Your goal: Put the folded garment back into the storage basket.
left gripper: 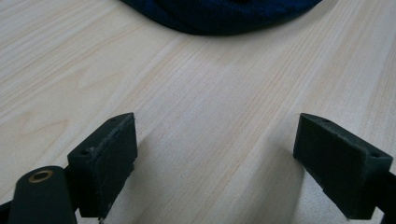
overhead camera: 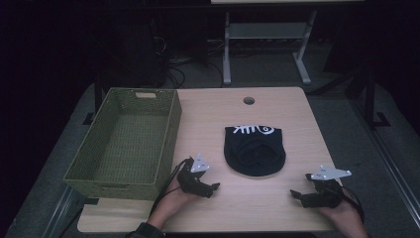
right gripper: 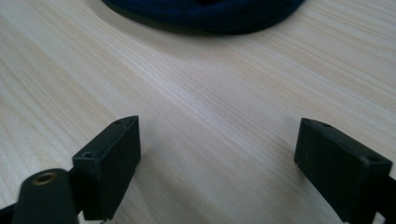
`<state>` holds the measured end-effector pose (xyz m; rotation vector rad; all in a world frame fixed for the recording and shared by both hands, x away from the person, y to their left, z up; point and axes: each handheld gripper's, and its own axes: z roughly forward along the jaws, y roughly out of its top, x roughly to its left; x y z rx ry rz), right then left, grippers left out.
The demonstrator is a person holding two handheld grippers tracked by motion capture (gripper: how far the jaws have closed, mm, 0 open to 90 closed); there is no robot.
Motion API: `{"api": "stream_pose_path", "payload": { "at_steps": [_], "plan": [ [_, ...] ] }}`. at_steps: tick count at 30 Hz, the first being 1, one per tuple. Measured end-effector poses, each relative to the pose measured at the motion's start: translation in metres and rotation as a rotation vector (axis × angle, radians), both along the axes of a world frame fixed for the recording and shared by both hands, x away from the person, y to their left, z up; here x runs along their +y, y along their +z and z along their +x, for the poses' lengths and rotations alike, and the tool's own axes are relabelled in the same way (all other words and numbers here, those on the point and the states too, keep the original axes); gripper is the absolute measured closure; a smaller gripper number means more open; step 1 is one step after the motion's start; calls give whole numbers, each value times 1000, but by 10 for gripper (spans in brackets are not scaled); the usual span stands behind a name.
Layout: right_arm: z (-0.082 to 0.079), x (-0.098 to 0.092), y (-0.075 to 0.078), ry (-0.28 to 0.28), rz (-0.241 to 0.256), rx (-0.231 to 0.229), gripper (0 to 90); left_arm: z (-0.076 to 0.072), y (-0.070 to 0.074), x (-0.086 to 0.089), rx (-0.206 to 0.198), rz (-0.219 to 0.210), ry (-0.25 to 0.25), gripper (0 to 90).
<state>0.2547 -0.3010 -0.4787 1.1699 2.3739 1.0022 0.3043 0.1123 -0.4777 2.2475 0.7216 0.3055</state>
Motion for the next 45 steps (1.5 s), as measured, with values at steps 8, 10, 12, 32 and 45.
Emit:
{"api": "stream_pose_path", "payload": {
  "at_steps": [8,10,12,32,45],
  "plan": [
    [9,-1,16,16,31,-31,444,0,0,0,0,0,1,126],
    [14,0,20,19,37,-36,516,0,0,0,0,-1,1,126],
    [18,1,24,23,42,-39,564,0,0,0,0,-1,0,126],
    [72,12,60,54,83,-39,900,0,0,0,1,-3,-1,126],
    [120,20,77,87,105,-19,900,0,1,0,0,5,-5,126]
  ]
}}
